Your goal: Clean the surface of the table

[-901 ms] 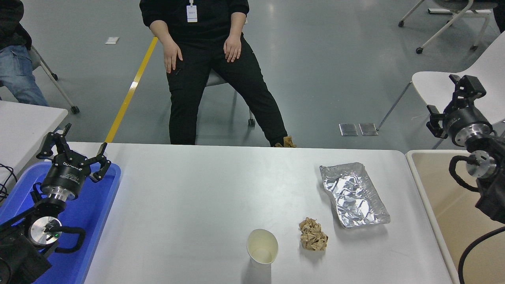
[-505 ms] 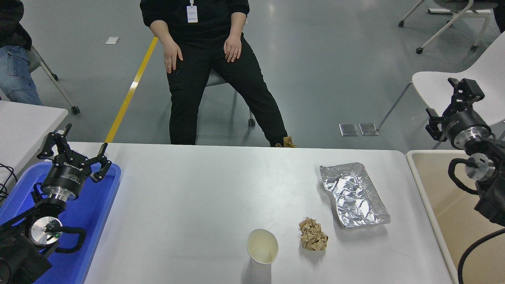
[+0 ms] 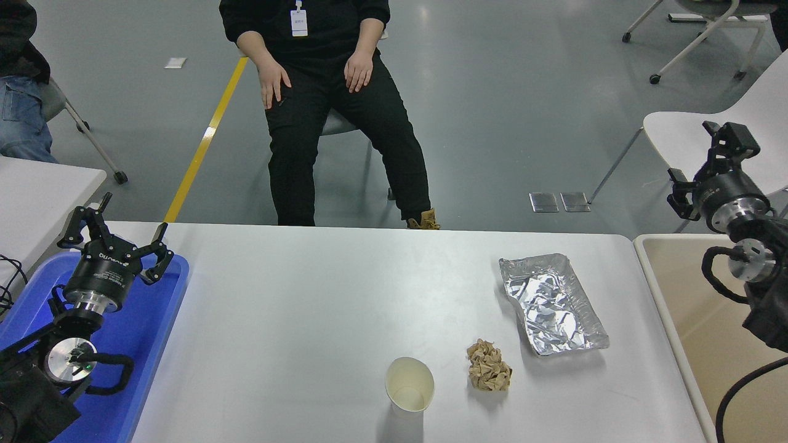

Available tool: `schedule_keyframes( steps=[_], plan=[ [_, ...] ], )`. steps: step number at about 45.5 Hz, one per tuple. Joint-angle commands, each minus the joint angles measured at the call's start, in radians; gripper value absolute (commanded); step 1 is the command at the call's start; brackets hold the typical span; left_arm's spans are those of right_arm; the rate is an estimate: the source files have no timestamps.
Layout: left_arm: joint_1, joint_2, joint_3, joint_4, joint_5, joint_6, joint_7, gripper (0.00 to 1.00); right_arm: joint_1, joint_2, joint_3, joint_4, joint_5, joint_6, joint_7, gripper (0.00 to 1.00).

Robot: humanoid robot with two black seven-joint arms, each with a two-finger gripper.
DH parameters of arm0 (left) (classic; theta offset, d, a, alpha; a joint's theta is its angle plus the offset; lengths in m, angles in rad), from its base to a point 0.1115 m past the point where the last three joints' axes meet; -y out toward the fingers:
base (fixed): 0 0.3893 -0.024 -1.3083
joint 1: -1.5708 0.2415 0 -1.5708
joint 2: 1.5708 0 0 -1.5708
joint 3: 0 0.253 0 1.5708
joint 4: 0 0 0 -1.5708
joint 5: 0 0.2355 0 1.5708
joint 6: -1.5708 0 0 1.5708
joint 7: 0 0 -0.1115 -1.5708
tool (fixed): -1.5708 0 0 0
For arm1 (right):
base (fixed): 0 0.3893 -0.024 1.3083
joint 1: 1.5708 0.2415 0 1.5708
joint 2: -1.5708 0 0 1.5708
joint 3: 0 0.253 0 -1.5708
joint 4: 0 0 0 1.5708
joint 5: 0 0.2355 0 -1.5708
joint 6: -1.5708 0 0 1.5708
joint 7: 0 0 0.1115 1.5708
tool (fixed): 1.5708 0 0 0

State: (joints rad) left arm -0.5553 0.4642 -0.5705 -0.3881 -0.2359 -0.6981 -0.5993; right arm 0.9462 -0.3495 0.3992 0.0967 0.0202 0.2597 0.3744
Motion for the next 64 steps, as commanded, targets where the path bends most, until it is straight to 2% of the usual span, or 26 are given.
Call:
schedule_keyframes(
  steps=[1,17,29,51,57,64],
  plan=[
    [0.000,-0.001,0.000,0.000,0.000,0.000,-0.001,1.00,-0.030,-0.006,-0.010,0.005,0.000,0.006,0.000,1.00],
    [0.000,-0.001,0.000,0.000,0.000,0.000,-0.001,1.00,-0.061,-0.077,-0.023,0.046,-0.002,0.013,0.000,1.00],
    [0.000,-0.001,0.000,0.000,0.000,0.000,-0.001,1.00,-0.073,-0.183,-0.077,0.129,0.001,0.016,-0.003,1.00],
    [0.000,-0.001,0.001,0.000,0.000,0.000,0.001,1.00,-0.014,-0.240,-0.515,0.189,-0.016,0.033,0.000,1.00],
    [0.000,-0.001,0.000,0.000,0.000,0.000,-0.001,1.00,0.051,-0.241,-0.638,0.244,-0.075,0.053,0.001,1.00],
    [0.000,-0.001,0.000,0.000,0.000,0.000,-0.001,1.00,0.150,-0.302,-0.680,0.331,-0.190,0.096,0.003,1.00]
  ],
)
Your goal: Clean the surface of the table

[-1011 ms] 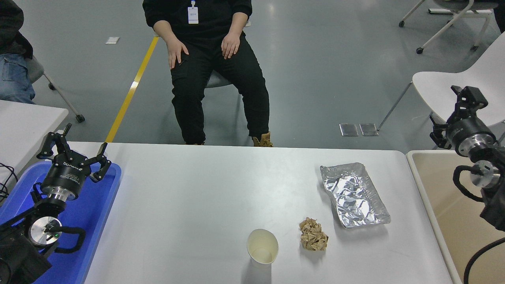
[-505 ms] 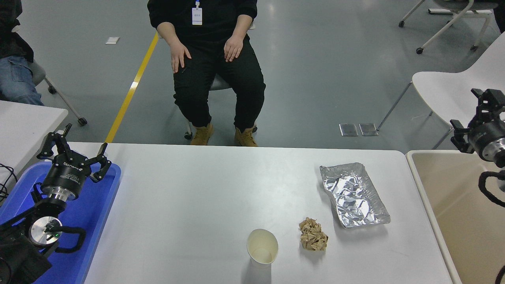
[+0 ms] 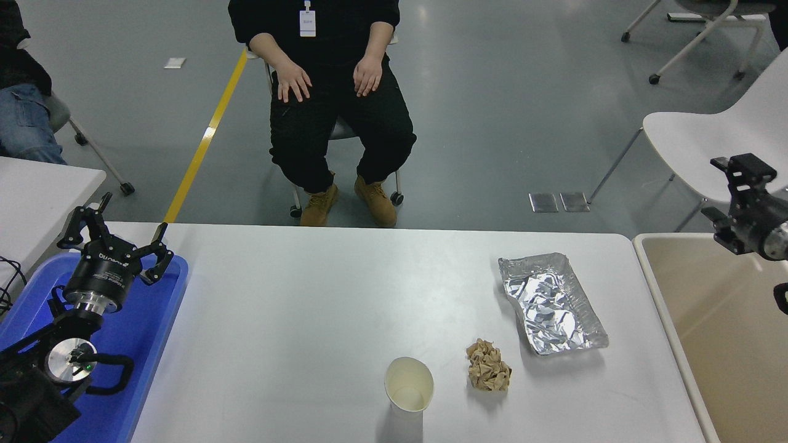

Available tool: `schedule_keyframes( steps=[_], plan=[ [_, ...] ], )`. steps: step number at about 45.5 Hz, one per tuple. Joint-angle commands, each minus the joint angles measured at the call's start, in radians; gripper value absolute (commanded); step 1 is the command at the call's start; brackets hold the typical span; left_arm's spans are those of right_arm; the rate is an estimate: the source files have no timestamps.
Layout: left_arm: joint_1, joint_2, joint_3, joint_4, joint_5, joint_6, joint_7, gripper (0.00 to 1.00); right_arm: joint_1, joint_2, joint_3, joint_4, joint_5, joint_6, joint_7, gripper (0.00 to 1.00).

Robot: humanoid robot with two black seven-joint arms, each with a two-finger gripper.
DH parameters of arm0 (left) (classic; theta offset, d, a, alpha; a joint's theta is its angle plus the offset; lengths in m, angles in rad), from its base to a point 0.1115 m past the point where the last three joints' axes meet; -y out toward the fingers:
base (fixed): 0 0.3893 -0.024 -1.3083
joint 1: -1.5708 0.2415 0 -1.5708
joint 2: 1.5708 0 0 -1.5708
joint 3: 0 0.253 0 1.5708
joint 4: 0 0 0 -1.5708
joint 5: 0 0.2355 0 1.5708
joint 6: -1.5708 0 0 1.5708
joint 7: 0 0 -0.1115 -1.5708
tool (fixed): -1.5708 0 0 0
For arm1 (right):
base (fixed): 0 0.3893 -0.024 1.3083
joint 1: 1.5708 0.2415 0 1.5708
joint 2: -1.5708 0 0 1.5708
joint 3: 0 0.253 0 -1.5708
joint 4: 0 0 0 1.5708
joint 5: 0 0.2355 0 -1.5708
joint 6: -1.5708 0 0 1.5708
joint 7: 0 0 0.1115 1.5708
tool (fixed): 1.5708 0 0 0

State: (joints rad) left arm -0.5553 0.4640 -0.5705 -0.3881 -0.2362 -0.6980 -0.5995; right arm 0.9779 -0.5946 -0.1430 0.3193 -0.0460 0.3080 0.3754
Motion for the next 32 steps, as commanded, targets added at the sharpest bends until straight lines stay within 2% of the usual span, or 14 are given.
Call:
schedule_keyframes(
  steps=[1,11,23,32],
  plan=[
    [0.000,-0.001,0.000,0.000,0.000,0.000,0.000,1.00,0.137,-0.068,-0.138,0.133,-0.142,0.056,0.002,1.00],
    [0.000,-0.001,0.000,0.000,0.000,0.000,0.000,1.00,0.280,-0.200,-0.100,0.395,-0.360,0.099,0.043,1.00],
    [0.000,-0.001,0.000,0.000,0.000,0.000,0.000,1.00,0.286,-0.237,0.100,0.693,-0.744,0.128,0.049,1.00],
    [0.000,0.001,0.000,0.000,0.000,0.000,0.001,1.00,0.314,-0.218,0.118,0.845,-1.005,0.138,0.049,1.00]
  ],
)
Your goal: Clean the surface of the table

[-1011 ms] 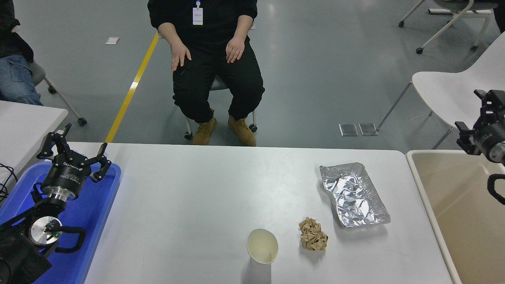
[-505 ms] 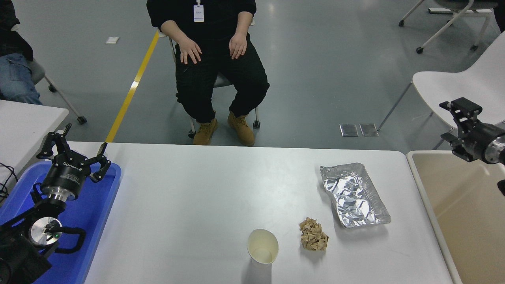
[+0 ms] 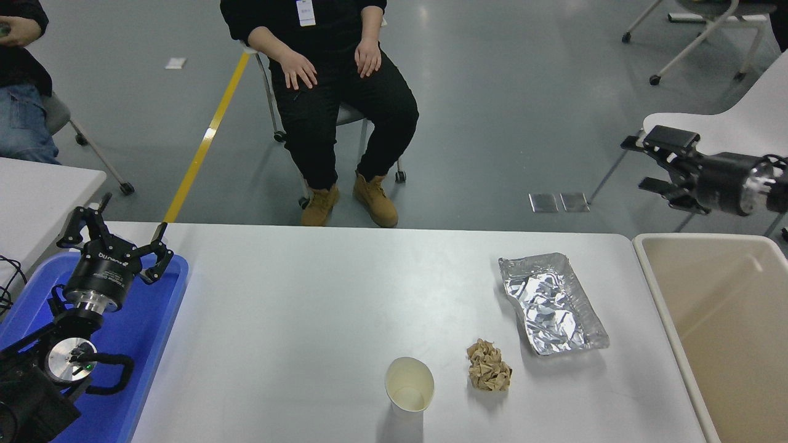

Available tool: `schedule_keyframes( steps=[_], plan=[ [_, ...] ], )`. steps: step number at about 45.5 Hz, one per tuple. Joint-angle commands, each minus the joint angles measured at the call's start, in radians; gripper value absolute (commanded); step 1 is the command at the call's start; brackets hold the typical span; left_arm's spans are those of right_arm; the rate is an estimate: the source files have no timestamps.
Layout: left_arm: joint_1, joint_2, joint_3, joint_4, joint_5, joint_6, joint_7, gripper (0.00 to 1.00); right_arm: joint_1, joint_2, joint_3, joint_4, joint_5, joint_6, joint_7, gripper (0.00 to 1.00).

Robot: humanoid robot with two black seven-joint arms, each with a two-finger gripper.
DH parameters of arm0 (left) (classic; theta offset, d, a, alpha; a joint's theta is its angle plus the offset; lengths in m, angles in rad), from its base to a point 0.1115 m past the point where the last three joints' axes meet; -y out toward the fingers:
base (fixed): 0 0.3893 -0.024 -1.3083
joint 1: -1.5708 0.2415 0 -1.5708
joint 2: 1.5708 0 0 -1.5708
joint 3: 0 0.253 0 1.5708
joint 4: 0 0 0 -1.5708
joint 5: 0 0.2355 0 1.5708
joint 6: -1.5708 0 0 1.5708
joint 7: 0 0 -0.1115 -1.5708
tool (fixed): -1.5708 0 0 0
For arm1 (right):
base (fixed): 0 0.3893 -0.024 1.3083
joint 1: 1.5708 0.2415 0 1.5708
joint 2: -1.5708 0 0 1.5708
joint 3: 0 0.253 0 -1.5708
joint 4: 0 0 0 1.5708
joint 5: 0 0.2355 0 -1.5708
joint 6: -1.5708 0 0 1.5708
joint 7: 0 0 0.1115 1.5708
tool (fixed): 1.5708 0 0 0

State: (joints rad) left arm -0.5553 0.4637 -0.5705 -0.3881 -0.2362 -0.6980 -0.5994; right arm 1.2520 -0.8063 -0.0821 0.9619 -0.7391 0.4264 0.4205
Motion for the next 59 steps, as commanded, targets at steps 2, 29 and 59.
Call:
schedule_keyframes(
  steps=[2,29,59],
  plan=[
    [0.000,0.001,0.000,0.000,0.000,0.000,0.000,1.00,0.063,0.010,0.047,0.209,-0.344,0.021,0.004,1.00],
    [0.000,0.001,0.000,0.000,0.000,0.000,0.000,1.00,0.195,0.314,-0.064,0.342,-0.628,0.160,0.003,1.00],
    [0.000,0.000,0.000,0.000,0.000,0.000,0.000,1.00,0.034,0.527,-0.119,0.227,-0.723,0.005,-0.038,1.00]
  ],
)
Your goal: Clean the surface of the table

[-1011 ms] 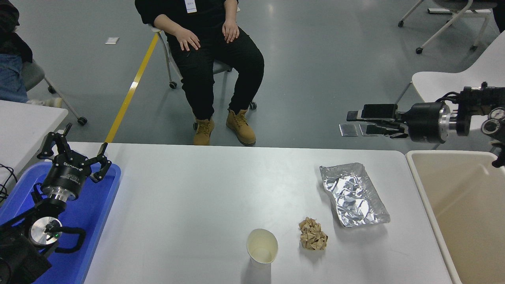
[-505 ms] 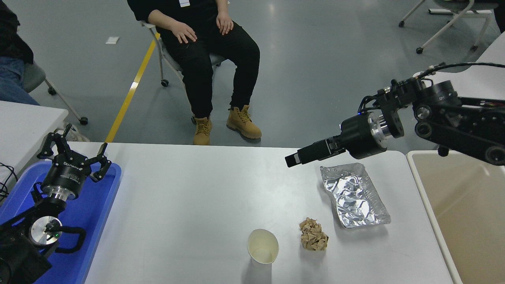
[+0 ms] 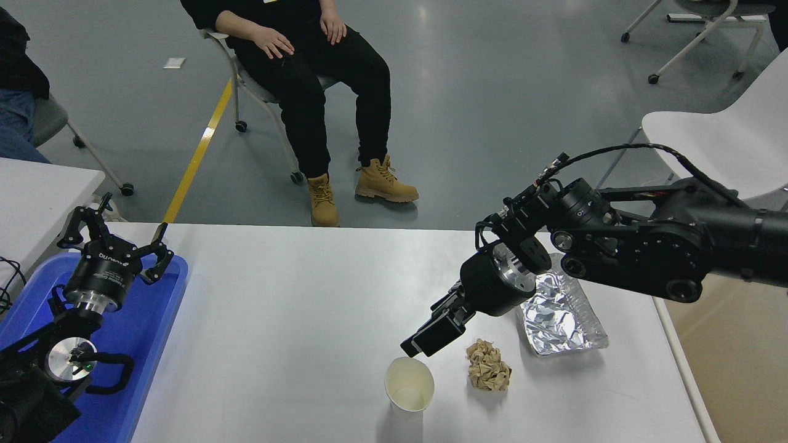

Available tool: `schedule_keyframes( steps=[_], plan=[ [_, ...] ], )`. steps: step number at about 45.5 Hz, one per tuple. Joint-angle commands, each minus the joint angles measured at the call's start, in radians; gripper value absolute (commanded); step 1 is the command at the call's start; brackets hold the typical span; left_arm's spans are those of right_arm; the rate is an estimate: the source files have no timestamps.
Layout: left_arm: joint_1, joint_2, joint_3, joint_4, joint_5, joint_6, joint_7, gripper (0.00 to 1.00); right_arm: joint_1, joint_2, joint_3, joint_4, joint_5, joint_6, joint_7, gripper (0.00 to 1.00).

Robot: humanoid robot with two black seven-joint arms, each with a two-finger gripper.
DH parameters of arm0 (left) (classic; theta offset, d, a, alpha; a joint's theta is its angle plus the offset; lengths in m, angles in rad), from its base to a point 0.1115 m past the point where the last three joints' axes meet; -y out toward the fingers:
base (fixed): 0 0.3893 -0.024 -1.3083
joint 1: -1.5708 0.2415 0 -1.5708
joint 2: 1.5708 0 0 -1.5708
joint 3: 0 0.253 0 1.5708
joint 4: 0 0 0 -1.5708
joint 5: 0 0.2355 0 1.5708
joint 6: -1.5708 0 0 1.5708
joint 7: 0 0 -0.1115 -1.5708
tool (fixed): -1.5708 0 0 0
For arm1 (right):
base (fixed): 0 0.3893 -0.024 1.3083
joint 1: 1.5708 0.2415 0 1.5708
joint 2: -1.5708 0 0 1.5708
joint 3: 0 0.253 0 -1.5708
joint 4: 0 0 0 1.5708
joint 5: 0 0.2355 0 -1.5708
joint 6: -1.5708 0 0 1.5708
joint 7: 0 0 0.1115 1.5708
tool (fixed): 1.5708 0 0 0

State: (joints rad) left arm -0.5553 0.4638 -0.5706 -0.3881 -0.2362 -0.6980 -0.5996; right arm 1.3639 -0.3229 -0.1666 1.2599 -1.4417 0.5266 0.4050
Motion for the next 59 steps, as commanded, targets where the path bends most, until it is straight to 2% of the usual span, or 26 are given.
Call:
schedule_keyframes(
  steps=[1,27,44,54,59],
  plan=[
    [0.000,0.001,0.000,0.000,0.000,0.000,0.000,1.00,-0.086,0.044,-0.034,-0.079,-0.020,-0.103,-0.023,1.00],
    [0.000,-0.001,0.001,0.000,0.000,0.000,0.000,1.00,-0.262,0.041,-0.011,-0.131,-0.020,-0.217,-0.023,0.99],
    [0.000,-0.001,0.000,0.000,0.000,0.000,0.000,1.00,-0.313,0.065,-0.011,-0.183,-0.049,-0.290,-0.023,0.95],
    [0.000,-0.001,0.000,0.000,0.000,0.000,0.000,1.00,-0.330,0.079,-0.013,-0.209,-0.058,-0.303,-0.021,0.94],
    [0.000,0.001,0.000,0.000,0.000,0.000,0.000,1.00,-0.339,0.079,-0.013,-0.214,-0.062,-0.304,-0.020,0.91]
  ],
)
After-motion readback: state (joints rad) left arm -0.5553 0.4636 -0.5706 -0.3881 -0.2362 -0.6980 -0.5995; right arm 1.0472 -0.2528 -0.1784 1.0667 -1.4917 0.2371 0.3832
